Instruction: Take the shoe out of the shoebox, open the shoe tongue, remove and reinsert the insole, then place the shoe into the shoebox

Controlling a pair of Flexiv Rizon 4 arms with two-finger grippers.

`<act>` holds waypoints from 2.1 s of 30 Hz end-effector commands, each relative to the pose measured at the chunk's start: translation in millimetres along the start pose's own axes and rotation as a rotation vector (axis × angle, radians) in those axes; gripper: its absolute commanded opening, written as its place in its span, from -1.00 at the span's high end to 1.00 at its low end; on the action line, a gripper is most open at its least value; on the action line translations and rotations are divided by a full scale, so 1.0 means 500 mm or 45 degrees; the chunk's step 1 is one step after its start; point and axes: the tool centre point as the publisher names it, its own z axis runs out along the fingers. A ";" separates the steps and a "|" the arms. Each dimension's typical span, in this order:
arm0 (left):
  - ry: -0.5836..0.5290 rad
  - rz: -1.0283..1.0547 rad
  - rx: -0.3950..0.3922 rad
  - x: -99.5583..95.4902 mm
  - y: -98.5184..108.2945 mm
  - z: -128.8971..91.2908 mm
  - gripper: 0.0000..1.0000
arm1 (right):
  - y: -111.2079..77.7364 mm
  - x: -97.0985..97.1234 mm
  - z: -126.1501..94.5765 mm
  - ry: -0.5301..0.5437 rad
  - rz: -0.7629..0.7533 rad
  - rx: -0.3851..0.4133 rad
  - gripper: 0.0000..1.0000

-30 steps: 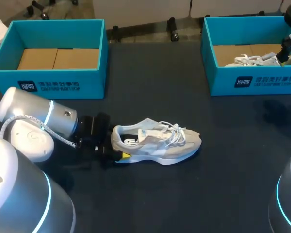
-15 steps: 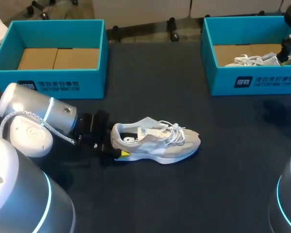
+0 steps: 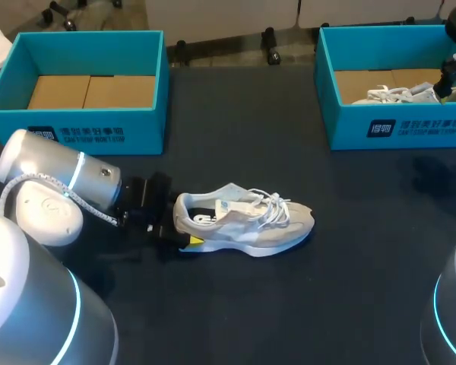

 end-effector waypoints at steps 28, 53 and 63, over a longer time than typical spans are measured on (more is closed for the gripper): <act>-0.001 -0.002 -0.006 -0.002 0.000 0.000 1.00 | 0.023 0.118 -0.035 -0.054 0.124 0.030 -1.00; -0.001 -0.002 -0.006 -0.002 0.000 0.000 1.00 | 0.010 0.450 -0.107 -0.083 0.282 0.109 -1.00; -0.001 -0.002 -0.006 -0.002 0.000 0.000 1.00 | 0.009 0.557 -0.119 -0.087 0.337 0.088 -1.00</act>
